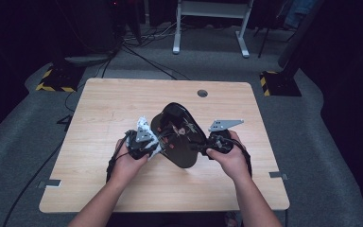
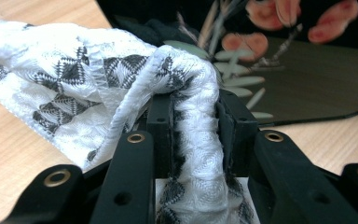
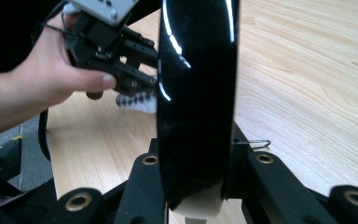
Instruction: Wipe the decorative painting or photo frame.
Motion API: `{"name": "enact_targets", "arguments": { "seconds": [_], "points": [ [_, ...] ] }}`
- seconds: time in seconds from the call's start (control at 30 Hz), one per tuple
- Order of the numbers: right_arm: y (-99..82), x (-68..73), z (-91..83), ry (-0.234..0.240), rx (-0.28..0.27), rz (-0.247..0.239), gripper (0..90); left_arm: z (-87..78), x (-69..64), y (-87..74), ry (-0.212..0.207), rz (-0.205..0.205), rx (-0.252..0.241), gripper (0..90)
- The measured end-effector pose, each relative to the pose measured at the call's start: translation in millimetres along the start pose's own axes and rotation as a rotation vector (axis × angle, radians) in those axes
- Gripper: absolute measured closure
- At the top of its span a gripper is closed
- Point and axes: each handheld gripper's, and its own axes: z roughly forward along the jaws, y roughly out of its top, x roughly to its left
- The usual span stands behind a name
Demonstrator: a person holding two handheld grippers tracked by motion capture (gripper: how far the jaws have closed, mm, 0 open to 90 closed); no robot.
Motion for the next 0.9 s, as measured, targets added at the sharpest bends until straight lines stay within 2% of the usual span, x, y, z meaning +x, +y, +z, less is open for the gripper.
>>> {"name": "enact_targets", "arguments": {
  "seconds": [0.1, 0.2, 0.27, 0.3, 0.37, 0.47, 0.57, 0.6, 0.7, 0.83, 0.9],
  "points": [
    [-0.3, -0.9, -0.4, 0.001, 0.001, 0.000, 77.4, -3.8, 0.2, 3.3, -0.004, 0.004, -0.008, 70.1],
    [-0.6, -1.4, -0.6, 0.003, 0.001, 0.005, 77.5, -15.8, 0.1, 14.9, -0.006, 0.022, -0.073, 70.2],
    [-0.6, -1.6, -0.5, 0.005, 0.000, 0.005, 77.5, -24.7, -0.8, 24.0, 0.010, 0.043, -0.109, 70.2],
    [-0.6, -1.8, -0.5, 0.006, 0.000, 0.006, 77.5, -25.9, -2.1, 26.0, 0.010, 0.045, -0.110, 70.2],
    [-0.7, -2.2, -0.6, 0.008, 0.000, 0.007, 77.4, -23.0, -3.5, 24.4, 0.008, 0.043, -0.094, 70.1],
    [-0.8, -1.7, -0.8, 0.007, 0.001, 0.007, 77.3, -10.6, -4.7, 12.8, -0.015, 0.039, -0.043, 70.1],
    [-0.6, -1.6, -0.7, 0.003, 0.000, 0.007, 77.2, 2.8, -6.5, -1.1, -0.032, 0.013, -0.001, 70.1],
    [-0.5, -1.4, -0.7, 0.002, 0.000, 0.006, 77.2, 7.6, -6.2, -5.4, -0.036, 0.024, 0.010, 70.0],
    [-0.7, -1.9, -1.3, -0.003, -0.001, 0.007, 77.2, 11.1, -8.2, -8.5, -0.043, 0.016, 0.012, 69.5],
    [-1.1, -2.6, -1.7, -0.001, -0.002, 0.010, 77.4, 8.7, -9.5, -6.2, -0.030, 0.032, 0.007, 70.0],
    [-1.1, -2.6, -1.7, 0.000, -0.002, 0.010, 77.4, 1.7, -9.9, 0.3, -0.029, 0.025, -0.030, 70.2]
  ]
}}
